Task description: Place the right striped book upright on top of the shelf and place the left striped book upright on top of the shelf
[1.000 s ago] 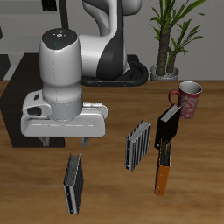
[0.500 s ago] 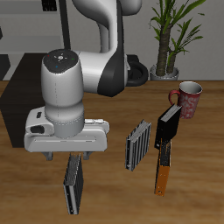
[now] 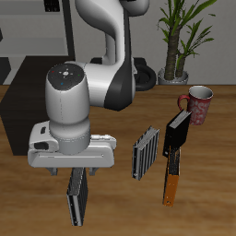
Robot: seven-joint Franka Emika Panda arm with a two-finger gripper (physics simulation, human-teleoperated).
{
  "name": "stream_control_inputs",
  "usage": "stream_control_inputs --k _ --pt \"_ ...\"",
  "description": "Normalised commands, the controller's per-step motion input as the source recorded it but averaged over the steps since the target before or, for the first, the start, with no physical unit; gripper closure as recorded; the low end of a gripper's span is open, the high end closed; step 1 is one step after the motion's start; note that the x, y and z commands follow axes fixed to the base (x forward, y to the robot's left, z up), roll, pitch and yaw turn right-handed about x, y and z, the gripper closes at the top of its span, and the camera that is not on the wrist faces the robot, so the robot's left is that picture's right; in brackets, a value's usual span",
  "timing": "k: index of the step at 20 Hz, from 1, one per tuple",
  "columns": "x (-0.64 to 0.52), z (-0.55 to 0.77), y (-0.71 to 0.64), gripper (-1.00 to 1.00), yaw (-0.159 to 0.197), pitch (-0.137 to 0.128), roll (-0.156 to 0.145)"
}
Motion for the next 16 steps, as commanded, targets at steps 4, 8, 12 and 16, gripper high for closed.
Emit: stream_control_inputs --k 4,8,12,16 --pt "0.01 -0.31 0.04 -1.0 0.017 -0.003 -0.003" --pt "0.02 -0.3 0.01 -1.0 -0.026 0.016 -0.011" --pt "0.01 -0.44 0.03 -1.0 -0.028 0.043 0.007" --pt "-0.01 -0.16 0.03 1.0 0.014 0.011 -0.006"
